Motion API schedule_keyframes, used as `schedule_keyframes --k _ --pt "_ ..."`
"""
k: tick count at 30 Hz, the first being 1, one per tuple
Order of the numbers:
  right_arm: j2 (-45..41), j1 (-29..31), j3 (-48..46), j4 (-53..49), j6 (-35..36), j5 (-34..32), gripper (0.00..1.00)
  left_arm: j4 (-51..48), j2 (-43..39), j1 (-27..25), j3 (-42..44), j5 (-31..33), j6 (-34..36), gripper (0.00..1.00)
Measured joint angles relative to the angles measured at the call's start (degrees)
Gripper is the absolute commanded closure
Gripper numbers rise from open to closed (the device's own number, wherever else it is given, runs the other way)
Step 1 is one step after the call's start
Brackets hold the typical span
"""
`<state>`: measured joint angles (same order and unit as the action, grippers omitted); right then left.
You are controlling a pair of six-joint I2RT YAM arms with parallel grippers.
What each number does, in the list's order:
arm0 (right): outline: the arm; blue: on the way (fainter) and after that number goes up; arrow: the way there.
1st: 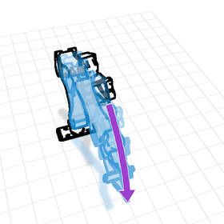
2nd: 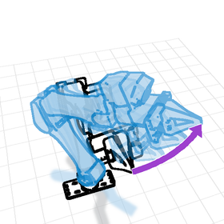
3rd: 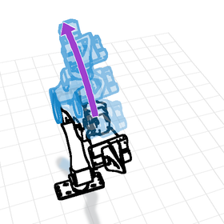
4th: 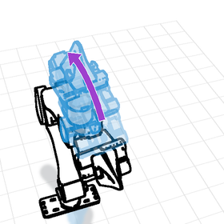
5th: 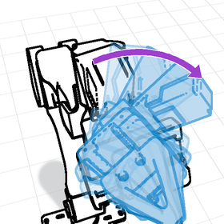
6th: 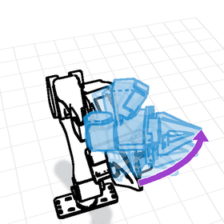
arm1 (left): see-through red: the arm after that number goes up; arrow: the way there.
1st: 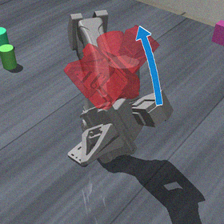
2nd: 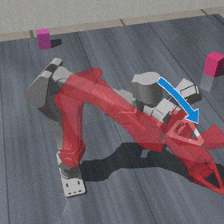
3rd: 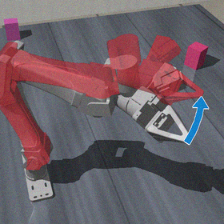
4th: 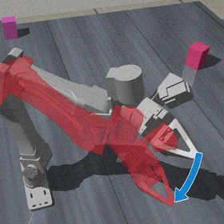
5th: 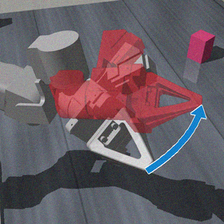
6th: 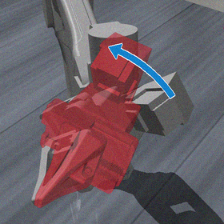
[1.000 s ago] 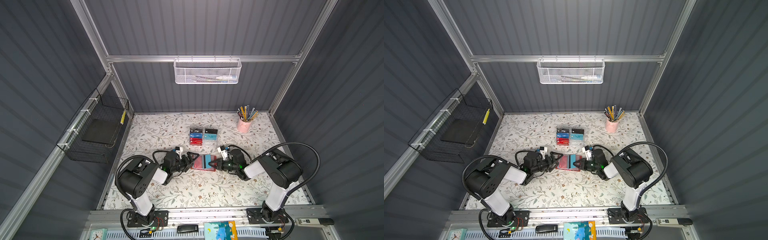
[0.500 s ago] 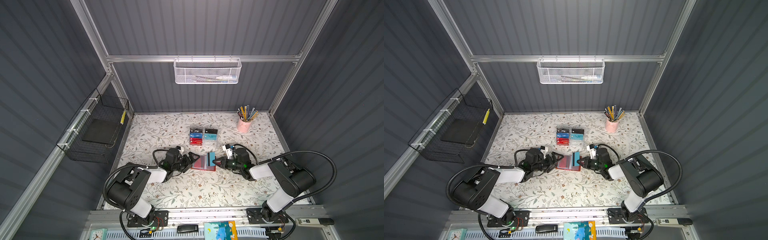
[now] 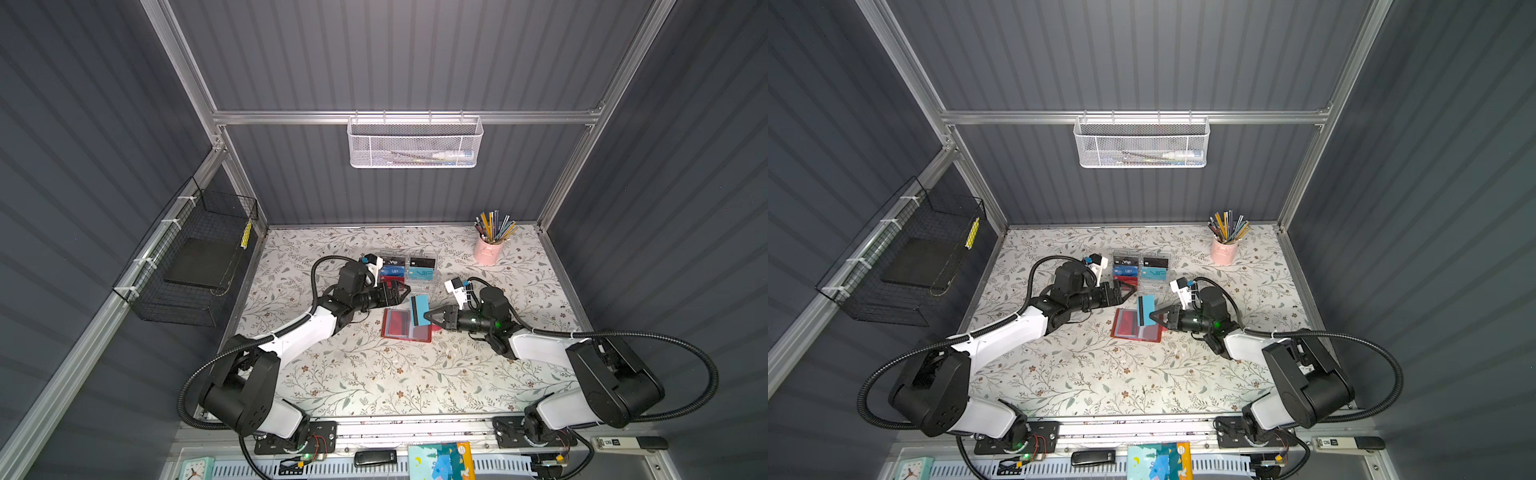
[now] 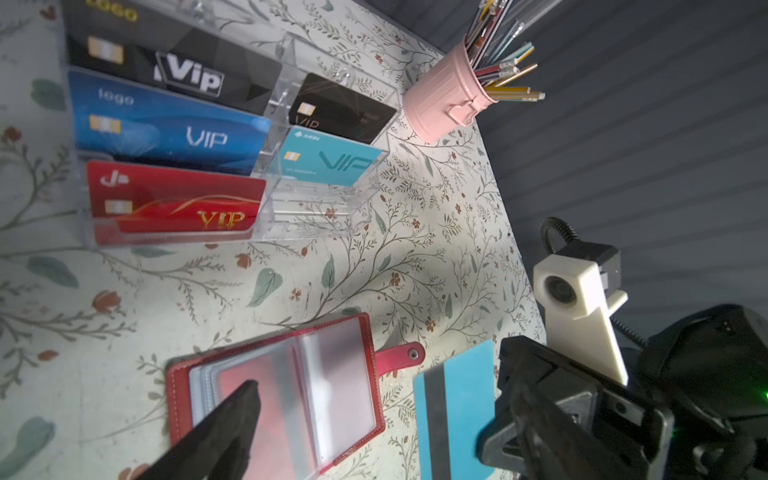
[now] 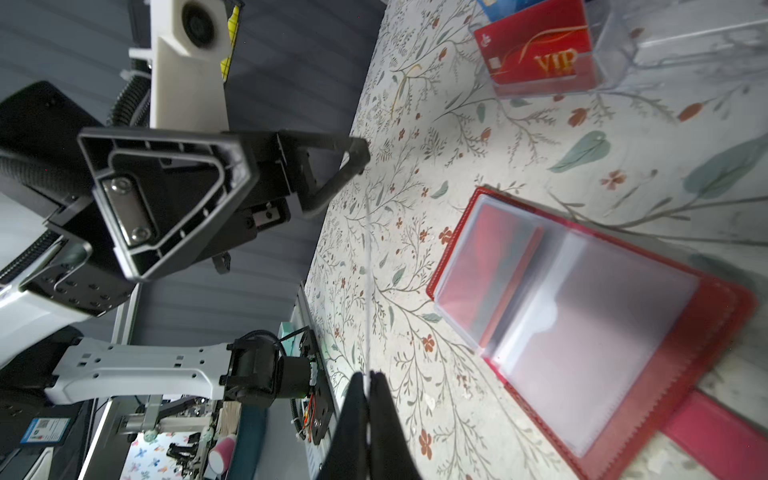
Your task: Take the credit cards out of the card holder
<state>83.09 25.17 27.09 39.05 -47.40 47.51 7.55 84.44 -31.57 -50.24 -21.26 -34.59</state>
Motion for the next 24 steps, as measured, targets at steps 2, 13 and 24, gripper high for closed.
schedule_keyframes --k 2,13,24 --pt "-0.6 0.0 0.3 -1.6 0.3 1.2 1.0 -0.8 0.3 -0.1 -0.5 -0.6 2.7 0.12" --pt "0.8 0.0 3.0 -5.0 1.3 5.7 1.0 -3.4 0.9 -3.0 -0.6 -3.5 10.8 0.3" --pt "4.2 0.0 3.8 -4.0 0.9 8.3 1.0 -1.7 0.6 -3.1 0.8 -6.0 11.5 0.5"
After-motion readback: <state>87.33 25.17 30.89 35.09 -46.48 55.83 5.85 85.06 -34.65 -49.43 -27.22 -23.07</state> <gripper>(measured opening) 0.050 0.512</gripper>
